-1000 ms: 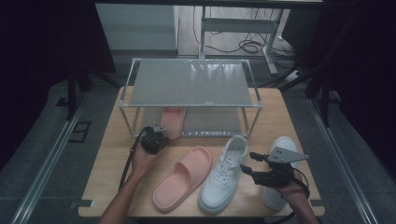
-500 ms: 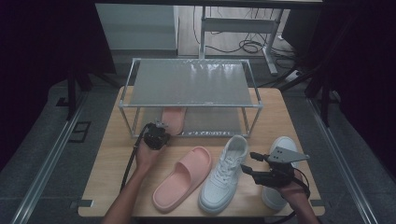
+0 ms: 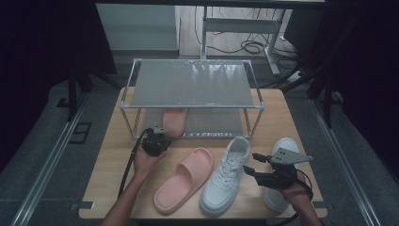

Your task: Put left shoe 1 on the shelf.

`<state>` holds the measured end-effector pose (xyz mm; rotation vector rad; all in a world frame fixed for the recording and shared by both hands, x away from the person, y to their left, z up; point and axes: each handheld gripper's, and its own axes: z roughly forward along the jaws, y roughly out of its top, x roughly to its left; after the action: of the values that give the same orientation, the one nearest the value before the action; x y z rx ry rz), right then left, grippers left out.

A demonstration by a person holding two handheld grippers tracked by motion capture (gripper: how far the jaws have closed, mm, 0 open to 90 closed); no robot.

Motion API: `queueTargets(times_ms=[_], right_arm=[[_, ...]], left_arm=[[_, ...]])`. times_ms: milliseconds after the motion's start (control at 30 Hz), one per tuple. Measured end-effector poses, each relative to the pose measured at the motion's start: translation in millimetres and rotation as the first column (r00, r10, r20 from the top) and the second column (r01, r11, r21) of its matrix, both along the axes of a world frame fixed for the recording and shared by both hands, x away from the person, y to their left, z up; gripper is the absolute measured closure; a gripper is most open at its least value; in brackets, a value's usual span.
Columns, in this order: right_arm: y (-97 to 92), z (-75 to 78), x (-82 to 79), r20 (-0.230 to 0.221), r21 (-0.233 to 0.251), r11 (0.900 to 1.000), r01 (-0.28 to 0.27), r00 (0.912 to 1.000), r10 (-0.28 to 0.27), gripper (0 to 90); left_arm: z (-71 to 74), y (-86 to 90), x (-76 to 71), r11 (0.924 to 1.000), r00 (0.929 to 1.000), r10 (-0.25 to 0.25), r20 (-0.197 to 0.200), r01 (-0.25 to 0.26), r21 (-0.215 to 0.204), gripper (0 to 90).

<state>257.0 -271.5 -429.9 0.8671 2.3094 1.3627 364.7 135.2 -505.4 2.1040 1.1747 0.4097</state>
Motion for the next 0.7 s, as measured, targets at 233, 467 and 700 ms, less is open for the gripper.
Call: queueTargets(times_ms=[233, 467, 700], right_arm=[[0.5, 0.0, 0.1, 0.0, -0.006, 1.0, -0.003, 1.0, 0.003, 40.1], [0.7, -0.4, 0.3, -0.002, -0.003, 1.0, -0.001, 1.0, 0.001, 40.1], [0.8, -0.5, 0.2, -0.004, -0.003, 1.0, -0.001, 1.0, 0.001, 40.1]], left_arm=[[5.4, 8.8, -25.0, 0.9995, 0.9996, -0.024, 0.017, 0.024, -0.019, 89.9], [6.6, 14.3, -51.1, 0.9981, 0.9985, -0.046, 0.03, 0.048, -0.04, 89.6], [7.6, 16.3, -74.0, 0.9956, 0.9962, -0.077, 0.041, 0.079, -0.051, 89.6]])
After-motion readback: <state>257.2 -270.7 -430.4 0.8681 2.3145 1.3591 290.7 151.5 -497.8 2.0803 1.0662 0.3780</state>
